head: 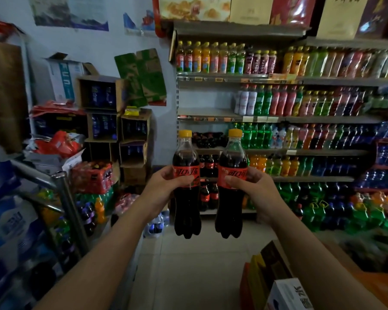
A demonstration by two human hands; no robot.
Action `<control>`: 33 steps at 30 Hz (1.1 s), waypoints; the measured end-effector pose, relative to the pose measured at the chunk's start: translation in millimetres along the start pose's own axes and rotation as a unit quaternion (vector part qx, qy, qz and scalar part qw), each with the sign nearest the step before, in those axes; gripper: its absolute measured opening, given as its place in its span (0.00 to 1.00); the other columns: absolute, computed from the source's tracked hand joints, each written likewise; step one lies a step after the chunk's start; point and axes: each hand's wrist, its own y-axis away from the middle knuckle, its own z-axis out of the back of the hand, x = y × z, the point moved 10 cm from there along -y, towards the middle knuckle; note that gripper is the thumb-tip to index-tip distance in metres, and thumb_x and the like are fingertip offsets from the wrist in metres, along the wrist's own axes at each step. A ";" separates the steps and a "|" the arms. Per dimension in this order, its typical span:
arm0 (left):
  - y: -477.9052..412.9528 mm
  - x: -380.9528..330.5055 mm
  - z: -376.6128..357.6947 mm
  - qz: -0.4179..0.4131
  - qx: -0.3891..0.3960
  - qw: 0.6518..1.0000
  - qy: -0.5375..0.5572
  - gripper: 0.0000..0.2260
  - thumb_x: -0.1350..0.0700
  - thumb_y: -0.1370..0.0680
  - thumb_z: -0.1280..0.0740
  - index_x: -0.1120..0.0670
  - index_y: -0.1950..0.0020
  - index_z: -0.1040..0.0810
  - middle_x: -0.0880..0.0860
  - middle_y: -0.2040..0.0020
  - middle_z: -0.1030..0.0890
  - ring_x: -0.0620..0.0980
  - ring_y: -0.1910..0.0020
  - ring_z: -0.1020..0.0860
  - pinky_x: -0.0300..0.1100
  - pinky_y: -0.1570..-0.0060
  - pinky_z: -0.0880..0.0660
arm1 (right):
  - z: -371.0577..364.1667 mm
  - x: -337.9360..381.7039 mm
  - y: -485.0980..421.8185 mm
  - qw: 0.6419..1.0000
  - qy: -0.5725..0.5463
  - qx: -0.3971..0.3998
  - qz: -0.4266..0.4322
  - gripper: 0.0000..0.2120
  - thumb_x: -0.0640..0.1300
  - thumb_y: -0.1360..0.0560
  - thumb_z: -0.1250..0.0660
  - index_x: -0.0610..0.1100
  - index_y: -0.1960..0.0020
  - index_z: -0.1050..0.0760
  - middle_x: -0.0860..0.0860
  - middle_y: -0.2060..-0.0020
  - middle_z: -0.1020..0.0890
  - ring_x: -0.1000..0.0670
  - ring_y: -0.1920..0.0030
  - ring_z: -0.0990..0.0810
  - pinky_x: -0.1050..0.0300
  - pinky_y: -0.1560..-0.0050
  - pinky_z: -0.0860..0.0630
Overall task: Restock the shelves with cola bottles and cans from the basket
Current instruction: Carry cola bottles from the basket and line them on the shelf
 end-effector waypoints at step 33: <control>-683.4 40.7 144.3 -0.061 -0.026 0.995 -0.078 0.20 0.63 0.36 0.23 0.53 0.46 0.21 0.50 0.54 0.15 0.51 0.48 0.18 0.44 0.44 0.24 | -18.0 -149.5 -683.1 0.999 -0.014 0.037 0.016 0.21 0.44 0.38 0.23 0.42 0.46 0.20 0.46 0.54 0.14 0.47 0.52 0.15 0.48 0.44 0.21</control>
